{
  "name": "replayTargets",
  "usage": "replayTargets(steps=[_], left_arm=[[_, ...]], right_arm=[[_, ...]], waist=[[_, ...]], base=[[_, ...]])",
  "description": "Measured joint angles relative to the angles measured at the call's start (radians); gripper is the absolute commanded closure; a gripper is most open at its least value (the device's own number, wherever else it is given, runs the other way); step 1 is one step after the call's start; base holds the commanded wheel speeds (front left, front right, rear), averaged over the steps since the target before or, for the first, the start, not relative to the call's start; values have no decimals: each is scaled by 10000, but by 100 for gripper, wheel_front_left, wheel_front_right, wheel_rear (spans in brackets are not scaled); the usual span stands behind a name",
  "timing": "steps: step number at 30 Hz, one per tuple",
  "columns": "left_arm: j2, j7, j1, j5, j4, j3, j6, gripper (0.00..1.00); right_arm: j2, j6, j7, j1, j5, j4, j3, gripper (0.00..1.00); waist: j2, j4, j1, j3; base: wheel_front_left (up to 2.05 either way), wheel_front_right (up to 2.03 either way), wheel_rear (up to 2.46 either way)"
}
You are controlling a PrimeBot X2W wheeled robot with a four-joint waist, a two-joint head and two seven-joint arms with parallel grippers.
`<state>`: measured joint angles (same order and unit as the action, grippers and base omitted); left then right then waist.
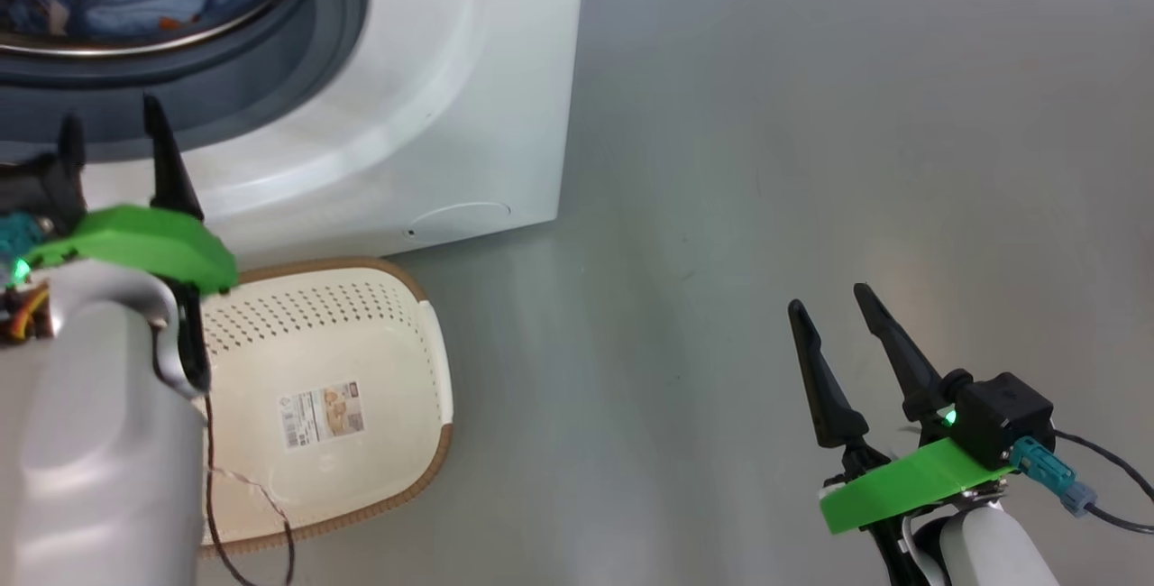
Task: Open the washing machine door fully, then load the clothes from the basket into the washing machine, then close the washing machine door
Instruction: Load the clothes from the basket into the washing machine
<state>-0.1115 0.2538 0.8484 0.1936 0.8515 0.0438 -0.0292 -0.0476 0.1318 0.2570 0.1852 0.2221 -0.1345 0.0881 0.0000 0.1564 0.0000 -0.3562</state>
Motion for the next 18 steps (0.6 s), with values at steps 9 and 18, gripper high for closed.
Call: replayTargets(steps=[9, 18], left_arm=[[518, 0, -2347, -318, -1538, 100, 351, 0], [815, -2, -4107, 63, -1801, 44, 690, 0]], right_arm=[[4, 0, 0, -537, 81, -46, -100, 0], [8, 0, 0, -1097, -40, -104, -426, 0]], waist=[[0, -130, 0, 797], [0, -327, 0, 1674]], base=[[0, 0, 0], [0, 0, 0]])
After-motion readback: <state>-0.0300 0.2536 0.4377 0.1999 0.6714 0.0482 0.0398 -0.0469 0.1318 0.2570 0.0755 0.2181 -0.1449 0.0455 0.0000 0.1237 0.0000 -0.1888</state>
